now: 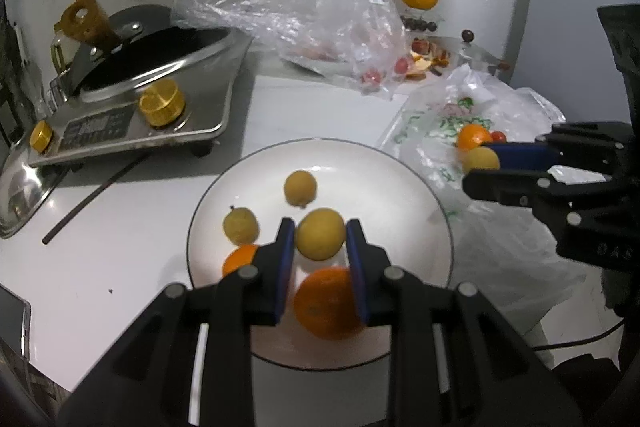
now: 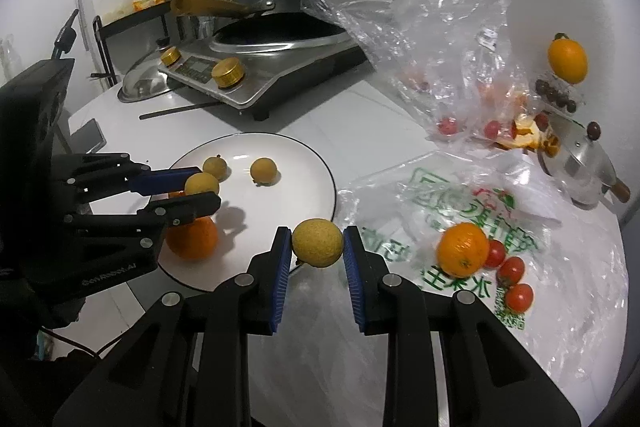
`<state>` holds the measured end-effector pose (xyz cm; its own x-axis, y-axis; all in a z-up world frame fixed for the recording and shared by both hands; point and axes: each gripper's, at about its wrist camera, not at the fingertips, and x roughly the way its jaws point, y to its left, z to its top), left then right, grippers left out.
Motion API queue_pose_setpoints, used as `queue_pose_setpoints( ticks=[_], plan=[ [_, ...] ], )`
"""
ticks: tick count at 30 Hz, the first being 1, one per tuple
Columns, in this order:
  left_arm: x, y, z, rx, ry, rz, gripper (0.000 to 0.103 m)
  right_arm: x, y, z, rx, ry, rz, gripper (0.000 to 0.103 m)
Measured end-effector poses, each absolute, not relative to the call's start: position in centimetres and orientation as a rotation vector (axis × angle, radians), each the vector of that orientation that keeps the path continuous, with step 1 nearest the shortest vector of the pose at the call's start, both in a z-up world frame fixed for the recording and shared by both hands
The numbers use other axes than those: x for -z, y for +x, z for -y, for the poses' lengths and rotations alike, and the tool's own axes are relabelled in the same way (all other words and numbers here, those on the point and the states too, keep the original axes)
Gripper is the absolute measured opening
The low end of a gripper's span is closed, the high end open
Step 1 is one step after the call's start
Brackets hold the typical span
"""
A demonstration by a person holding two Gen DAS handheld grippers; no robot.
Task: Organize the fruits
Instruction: 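Carry both yellow-green fruits over the white plate with both tools, then lower the fruits onto the plate and open the left tool while the right tool opens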
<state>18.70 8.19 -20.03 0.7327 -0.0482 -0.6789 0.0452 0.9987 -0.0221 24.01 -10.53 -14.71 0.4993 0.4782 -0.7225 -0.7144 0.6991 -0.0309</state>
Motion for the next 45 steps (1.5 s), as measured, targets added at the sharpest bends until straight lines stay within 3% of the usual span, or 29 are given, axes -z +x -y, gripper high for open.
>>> queue_pose_setpoints(
  ticks=[22, 31, 35, 45],
  plan=[
    [20.9, 20.6, -9.6, 0.036, -0.012, -0.779, 0.029, 16.1, 25.6, 7.7, -0.78, -0.365, -0.785, 0.028],
    [19.2, 19.6, -11.0, 0.014, -0.035, -0.718, 0.037, 16.6, 25.8, 6.0, -0.803, -0.385, -0.791, 0.028],
    [18.7, 19.2, -12.4, -0.013, -0.049, -0.695, 0.053, 16.6, 25.9, 4.9, -0.817, -0.396, -0.789, 0.028],
    [19.3, 18.5, -15.3, -0.045, -0.08, -0.69, 0.054, 17.2, 26.2, 1.4, -0.851, -0.4, -0.798, 0.028]
  ],
)
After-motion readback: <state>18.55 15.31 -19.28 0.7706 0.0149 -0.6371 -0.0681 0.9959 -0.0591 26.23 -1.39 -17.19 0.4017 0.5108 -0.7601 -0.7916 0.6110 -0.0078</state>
